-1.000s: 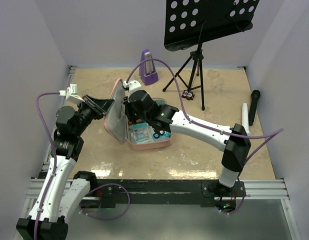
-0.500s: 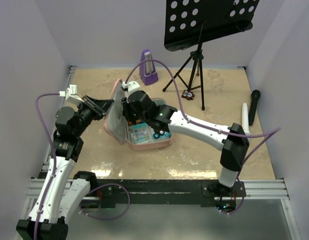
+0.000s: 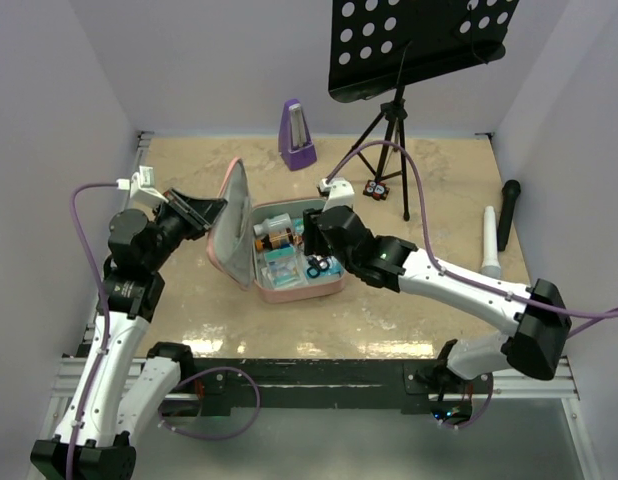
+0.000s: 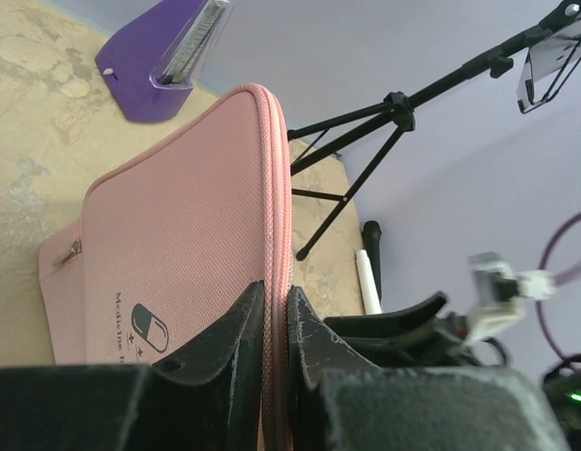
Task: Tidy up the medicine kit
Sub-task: Close the lid of the medicine box.
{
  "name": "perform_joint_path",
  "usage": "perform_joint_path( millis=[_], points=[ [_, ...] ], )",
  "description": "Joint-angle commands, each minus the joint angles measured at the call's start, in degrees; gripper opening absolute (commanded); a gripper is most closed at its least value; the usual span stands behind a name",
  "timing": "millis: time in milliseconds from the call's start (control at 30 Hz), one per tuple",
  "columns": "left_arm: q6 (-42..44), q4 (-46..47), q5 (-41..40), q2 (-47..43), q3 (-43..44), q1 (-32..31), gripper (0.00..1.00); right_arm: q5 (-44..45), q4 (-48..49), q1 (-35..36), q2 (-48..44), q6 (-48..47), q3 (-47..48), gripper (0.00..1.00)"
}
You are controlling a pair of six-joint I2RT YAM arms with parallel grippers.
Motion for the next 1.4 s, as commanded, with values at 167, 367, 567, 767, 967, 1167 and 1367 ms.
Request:
perform_joint_path(
  millis=[167,367,567,767,967,1167,1367],
  points=[
    [4.24,-2.42,0.08,-4.55,3.25,-0.38,0.0,10.1,-1.65,-5.27,4.99,9.95,-8.13,0.61],
    [5.91,-5.24,-0.36,-6.58,1.66,-0.38,0.0,10.9,-0.69,-7.02,7.97,11.28,-10.86,0.62],
    [8.89,-8.58,0.17,-5.88,3.68,-0.38,0.0,6.16,1.6,-7.2,9.74,12.42,-13.41,0.52],
    [10.22,-9.55,0.43,-5.53,5.17,-0.38,0.0,2.46,3.09,-7.2,8.43,13.56,-16.04,0.2],
    [8.55,-6.48,3.41,-4.91,3.51,-0.38,0.0,-1.14,4.15,-5.01,5.79,15.93,-20.08,0.01],
    [5.92,-2.53,8.51,-2.37,0.17,-0.38,0.0,-2.37,4.68,-0.18,5.08,20.06,-23.34,0.0],
    [1.44,3.62,12.47,-1.75,-4.4,-0.46,0.0,-4.39,5.91,1.32,3.86,21.65,-25.63,0.0]
  ],
)
